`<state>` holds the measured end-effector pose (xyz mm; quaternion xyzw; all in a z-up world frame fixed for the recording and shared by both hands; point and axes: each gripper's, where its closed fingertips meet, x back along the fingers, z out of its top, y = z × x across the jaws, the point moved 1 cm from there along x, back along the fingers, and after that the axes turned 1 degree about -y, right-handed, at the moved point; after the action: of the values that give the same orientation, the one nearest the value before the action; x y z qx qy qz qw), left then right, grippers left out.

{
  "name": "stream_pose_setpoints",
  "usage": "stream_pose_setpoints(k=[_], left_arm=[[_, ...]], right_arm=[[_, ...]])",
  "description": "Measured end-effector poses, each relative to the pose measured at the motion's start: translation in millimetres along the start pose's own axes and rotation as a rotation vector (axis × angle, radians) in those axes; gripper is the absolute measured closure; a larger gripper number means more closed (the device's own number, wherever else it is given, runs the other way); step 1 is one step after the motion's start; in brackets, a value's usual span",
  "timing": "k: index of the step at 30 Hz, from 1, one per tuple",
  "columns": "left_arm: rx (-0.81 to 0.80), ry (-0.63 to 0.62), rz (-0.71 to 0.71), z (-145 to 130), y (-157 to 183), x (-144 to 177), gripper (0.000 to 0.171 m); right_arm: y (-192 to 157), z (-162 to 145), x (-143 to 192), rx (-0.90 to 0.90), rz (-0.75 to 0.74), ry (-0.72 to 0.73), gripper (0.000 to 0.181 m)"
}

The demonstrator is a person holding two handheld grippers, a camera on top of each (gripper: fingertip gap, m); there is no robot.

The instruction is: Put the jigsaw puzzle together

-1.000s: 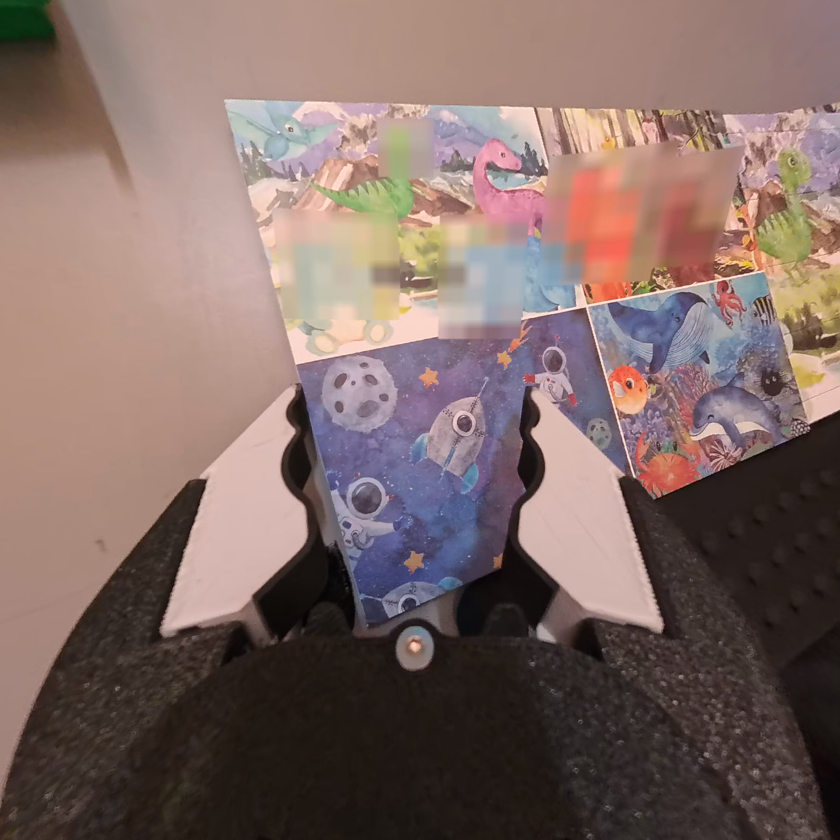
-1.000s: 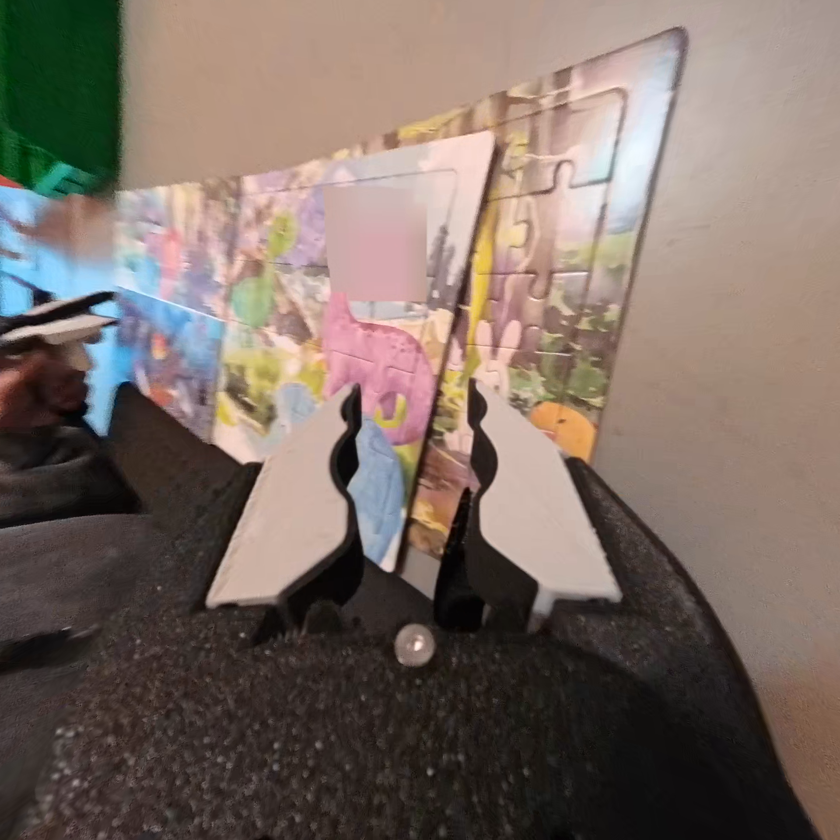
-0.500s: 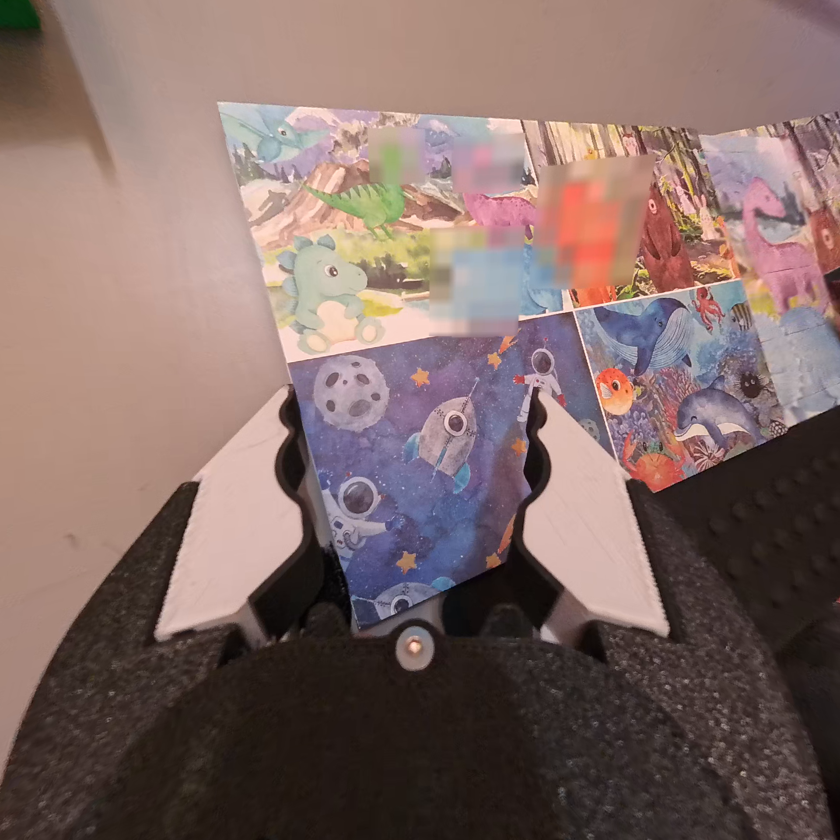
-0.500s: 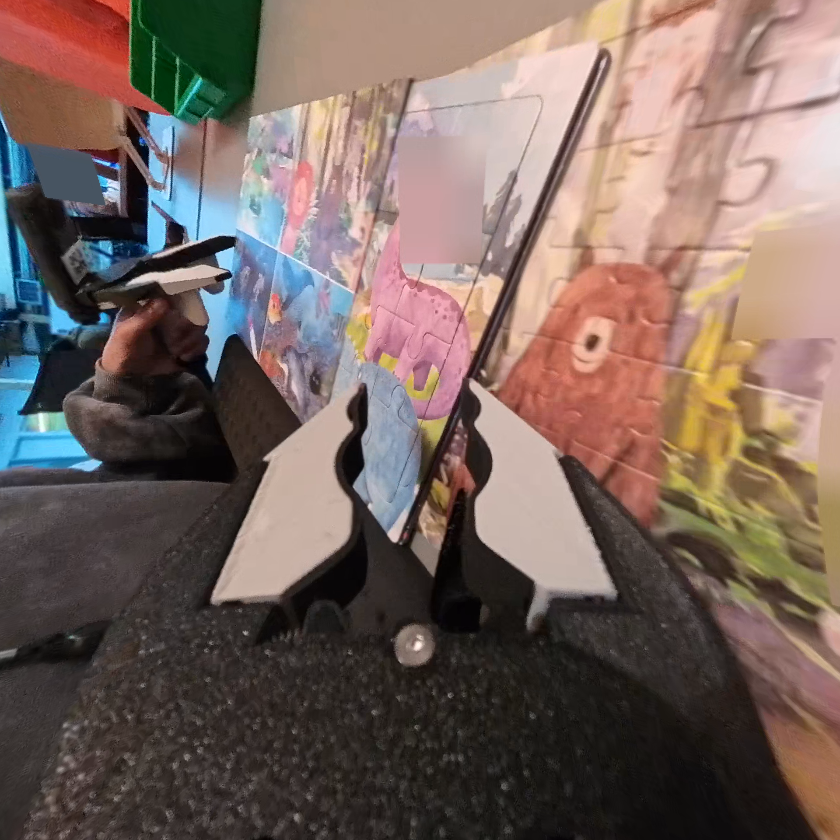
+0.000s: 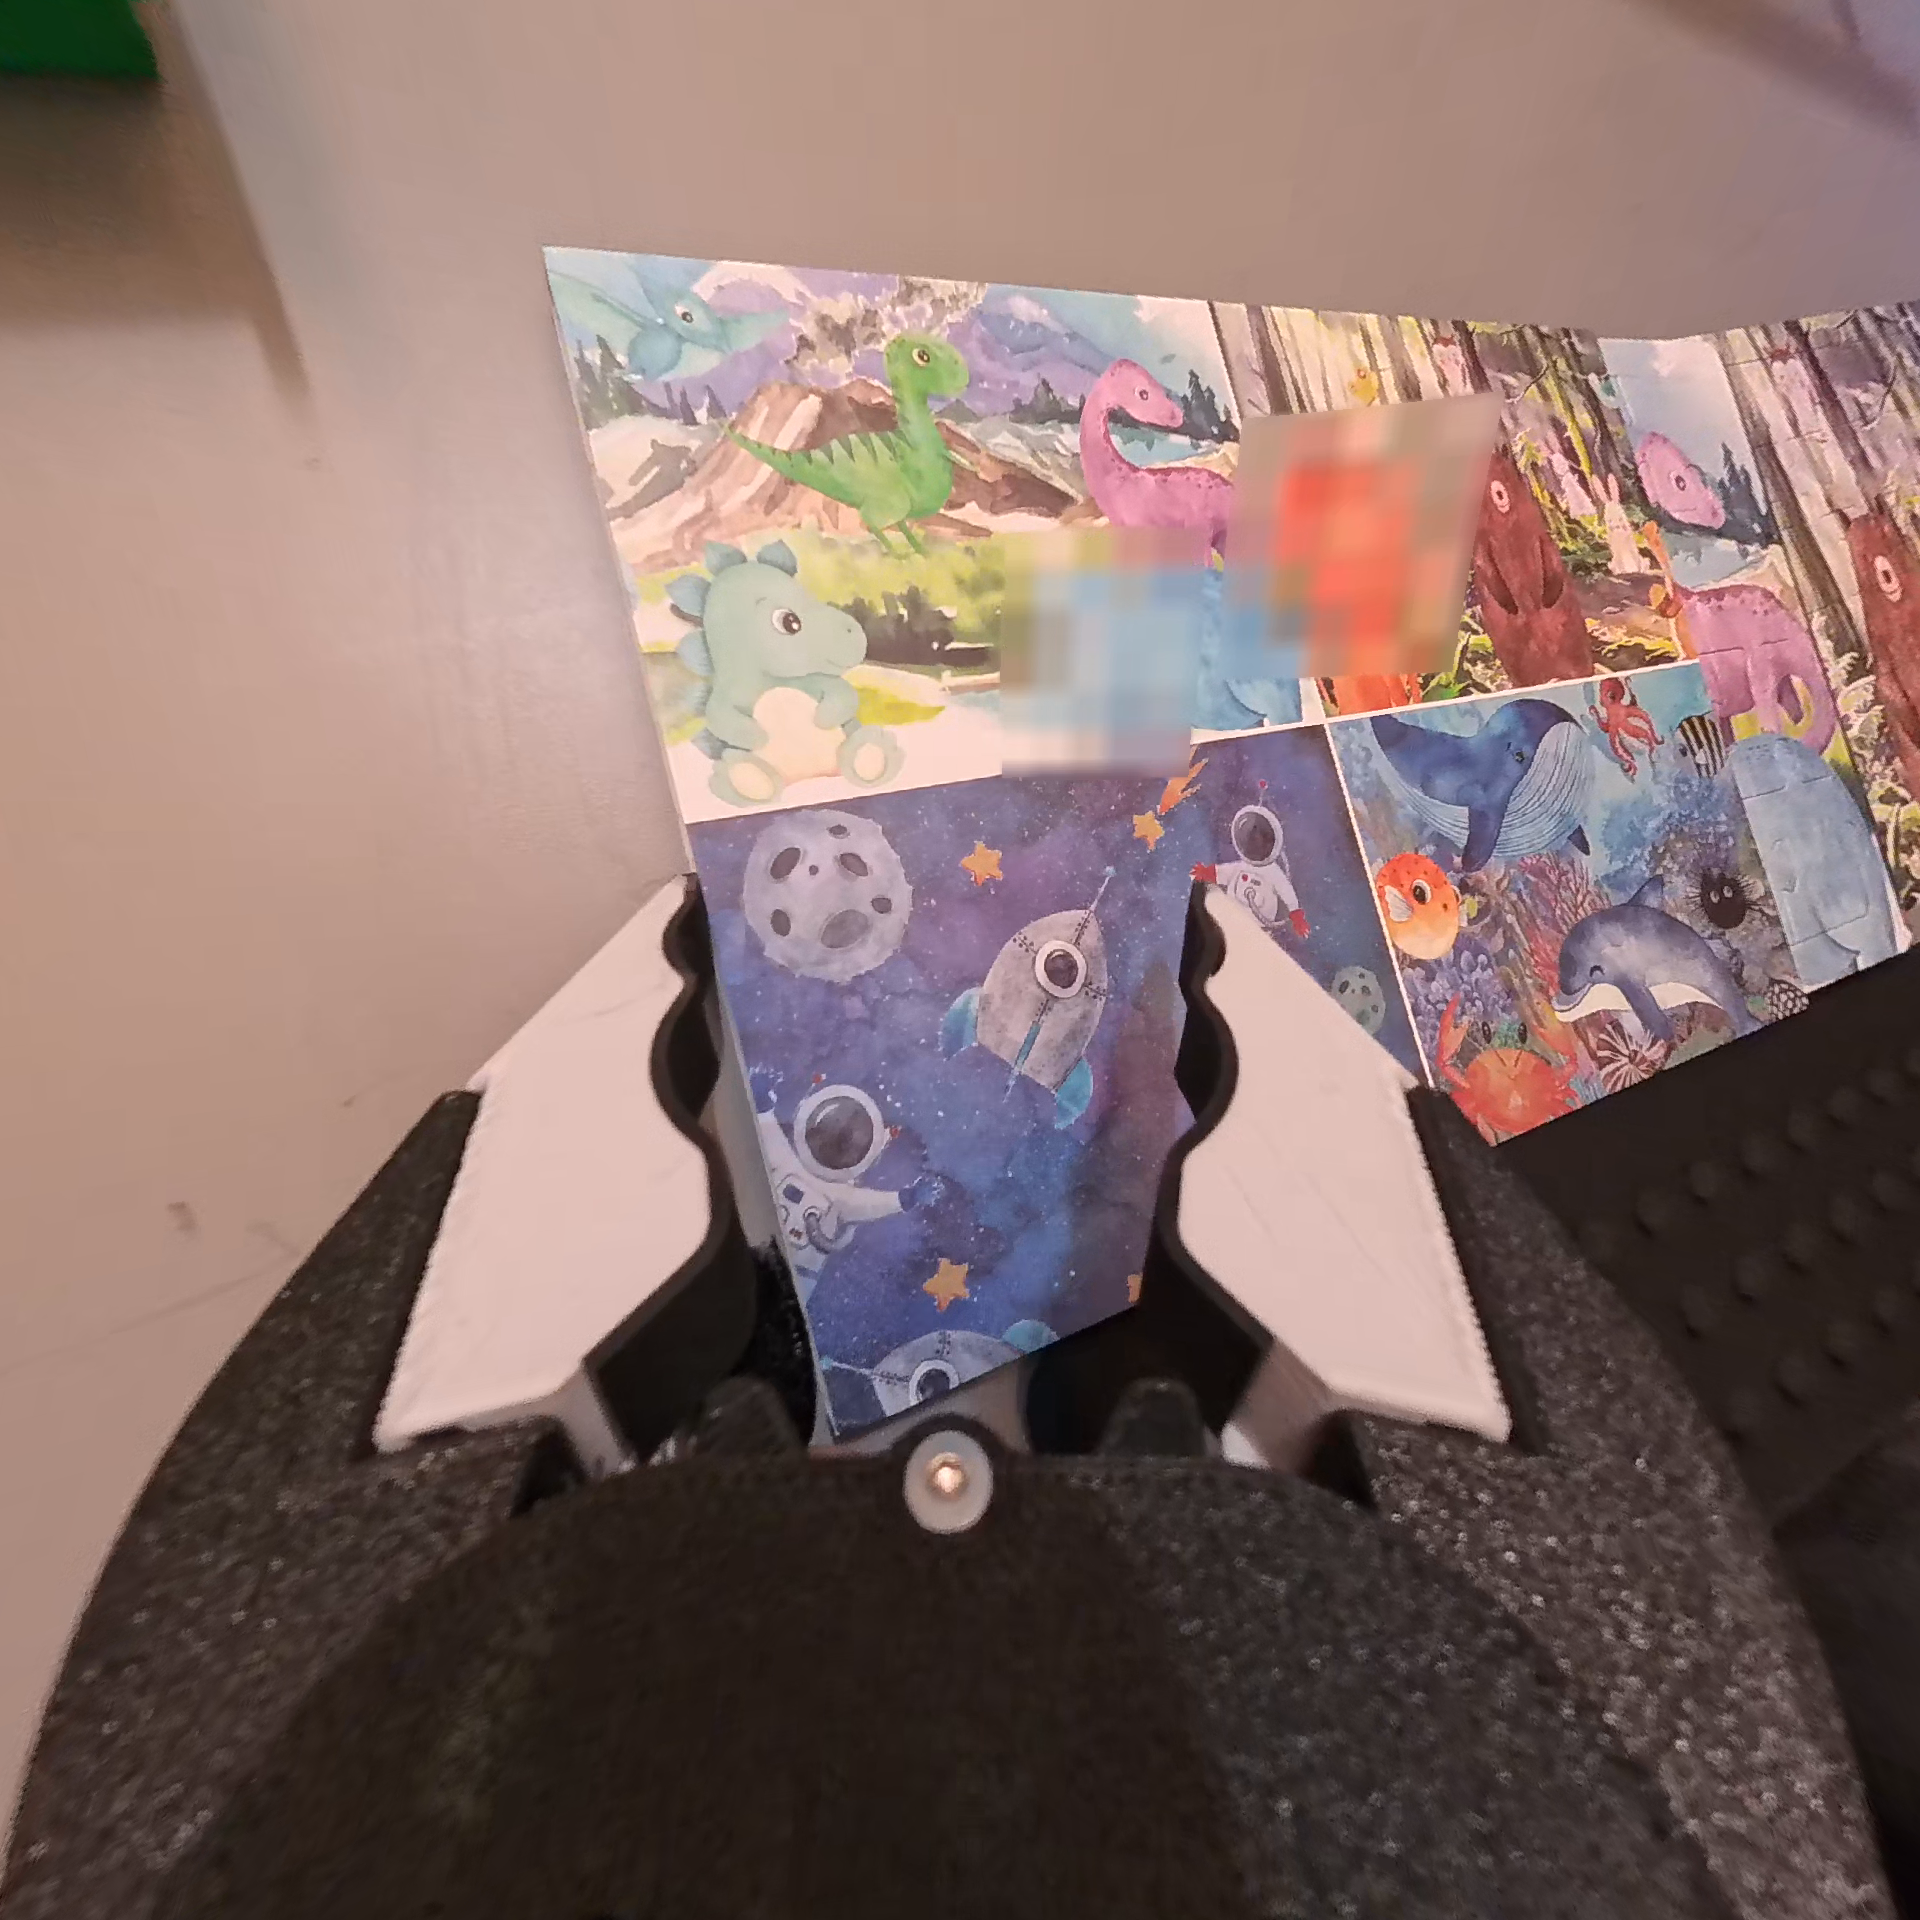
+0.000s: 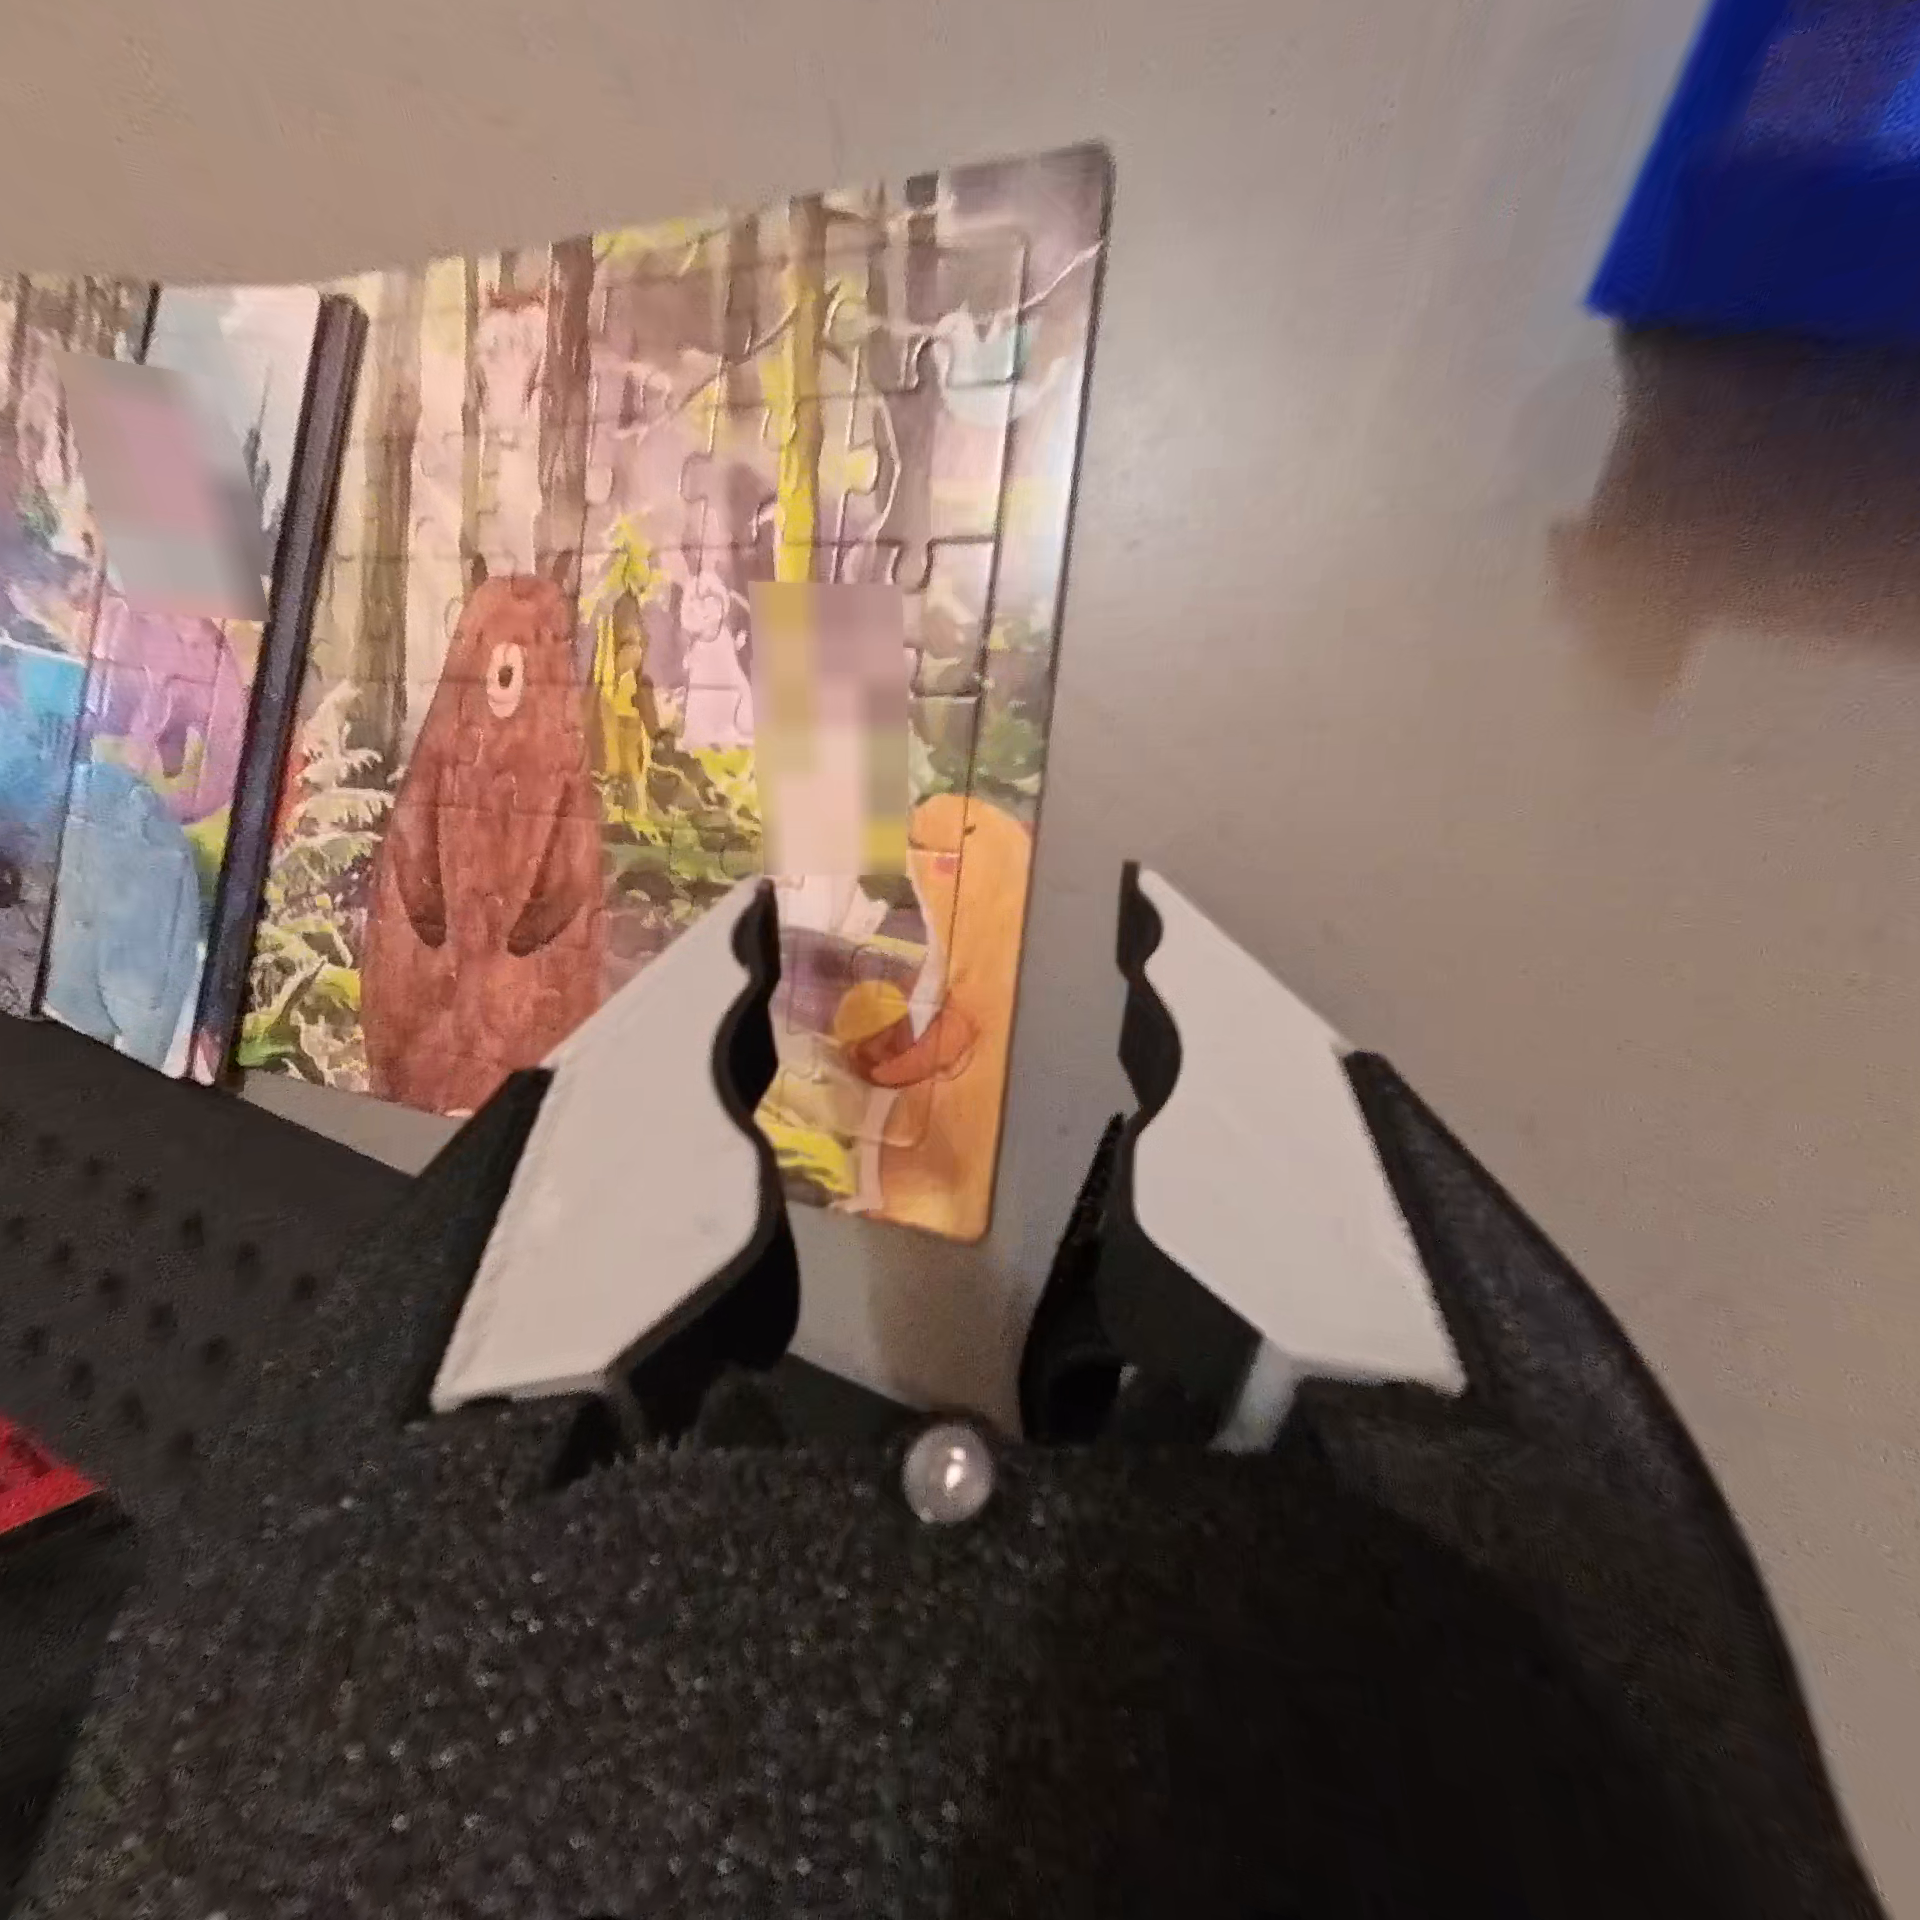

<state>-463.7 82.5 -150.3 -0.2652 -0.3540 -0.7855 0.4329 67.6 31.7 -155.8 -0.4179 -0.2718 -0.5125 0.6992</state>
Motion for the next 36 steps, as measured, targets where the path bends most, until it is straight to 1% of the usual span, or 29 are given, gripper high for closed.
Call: stream_pose_setpoints(k=[1, 2, 3, 5, 7, 10, 11, 12, 13, 14, 15, 16, 17, 19, 20, 21, 22, 23, 25, 26, 27, 28, 29, 30, 32, 33, 35, 36], left_arm=[[-0.001, 0.001, 0.003, -0.3, 0.5, -0.1, 0.080], [-0.003, 0.003, 0.006, -0.7, 1.2, -0.2, 0.079], [-0.004, 0.003, 0.007, -1.3, 2.0, -0.2, 0.078], [-0.004, 0.009, 0.010, -1.4, 3.2, -0.6, 0.075], [-0.007, 0.005, 0.009, -1.4, 3.6, -0.7, 0.074], [0.002, 0.005, -0.002, -0.2, 2.7, 0.1, 0.074], [0.010, 0.010, -0.011, 0.4, 2.6, 0.4, 0.073], [0.018, 0.016, -0.028, 0.7, 4.1, 0.8, 0.075], [0.027, 0.024, -0.050, 1.1, 6.5, 0.9, 0.075], [0.037, 0.030, -0.067, 1.2, 8.4, 0.8, 0.078], [0.048, 0.037, -0.076, 1.4, 9.3, 0.8, 0.080], [0.057, 0.040, -0.076, 1.2, 8.4, 1.2, 0.084], [0.060, 0.043, -0.068, 0.6, 6.5, 1.8, 0.088], [0.056, 0.044, -0.059, -0.4, 4.3, 2.4, 0.093], [0.053, 0.038, -0.051, -0.9, 2.9, 2.4, 0.096], [0.045, 0.030, -0.045, -1.2, 2.3, 2.2, 0.097], [0.034, 0.021, -0.039, -1.4, 2.1, 1.9, 0.098], [0.025, 0.014, -0.030, -1.7, 1.7, 1.5, 0.098], [0.008, 0.004, -0.012, -2.3, 1.1, 0.7, 0.100], [0.002, 0.003, -0.006, -2.5, 1.1, 0.3, 0.100], [-0.001, 0.002, -0.001, -2.5, 0.7, 0.1, 0.100], [-0.004, -0.001, 0.002, -2.6, 0.0, 0.1, 0.102], [-0.003, -0.004, 0.001, -2.5, -0.8, 0.2, 0.103], [-0.002, -0.005, -0.002, -2.4, -1.4, 0.5, 0.104], [-0.004, -0.006, -0.006, -3.1, -1.9, 0.9, 0.105], [-0.011, -0.006, -0.002, -3.6, -1.7, 0.8, 0.105], [-0.027, -0.001, 0.020, -4.1, -1.5, -0.2, 0.105], [-0.033, 0.003, 0.031, -4.5, -0.7, -0.6, 0.104]], right_arm=[[-2.4, -0.4, -1.8, 0.033, -0.037, 0.013, 0.119], [-8.4, -4.9, -5.0, 0.052, -0.046, -0.009, 0.122], [-14.4, -4.2, -5.8, 0.061, -0.052, -0.001, 0.124], [-23.0, -4.6, -7.7, 0.044, -0.059, -0.009, 0.108], [-28.0, -3.4, -7.8, 0.003, -0.041, -0.007, 0.100], [-29.5, -0.7, -4.1, -0.083, 0.035, 0.007, 0.100], [-32.5, 0.3, -1.8, -0.110, 0.091, 0.013, 0.102], [-61.9, 7.2, 6.4, -0.148, 0.340, 0.054, 0.131], [-98.0, 23.7, 24.4, -0.258, 0.681, 0.145, 0.161], [-110.4, 28.8, 28.3, -0.364, 0.833, 0.152, 0.148], [-101.3, 10.4, 6.8, -0.349, 0.700, 0.026, 0.141], [-81.3, -4.4, -9.6, -0.253, 0.492, -0.037, 0.135], [-70.9, -2.7, -10.1, -0.217, 0.401, -0.019, 0.134], [-67.2, 15.1, 10.5, -0.169, 0.430, 0.072, 0.134], [-51.3, 21.0, 17.1, -0.133, 0.349, 0.104, 0.134], [-30.0, 23.2, 21.6, -0.067, 0.222, 0.121, 0.129], [-9.0, 21.8, 24.7, 0.009, 0.086, 0.116, 0.128], [1.1, 17.4, 25.9, 0.074, 0.013, 0.097, 0.130], [-2.8, 6.9, 20.0, 0.161, 0.032, 0.043, 0.116], [-11.5, 8.8, 17.6, 0.228, 0.061, 0.063, 0.120], [-23.6, 18.0, 17.5, 0.316, 0.102, 0.118, 0.124], [-32.1, 31.3, 17.2, 0.394, 0.112, 0.163, 0.126], [-37.0, 46.1, 14.1, 0.474, 0.101, 0.184, 0.125], [-38.8, 61.7, 6.3, 0.543, 0.074, 0.172, 0.121], [-30.6, 91.5, -22.5, 0.623, 0.004, 0.057, 0.099], [-26.2, 103.1, -37.9, 0.644, 0.000, -0.014, 0.100], [-17.4, 124.8, -62.2, 0.609, 0.042, -0.092, 0.097], [-16.3, 127.0, -69.5, 0.580, 0.088, -0.131, 0.098]])
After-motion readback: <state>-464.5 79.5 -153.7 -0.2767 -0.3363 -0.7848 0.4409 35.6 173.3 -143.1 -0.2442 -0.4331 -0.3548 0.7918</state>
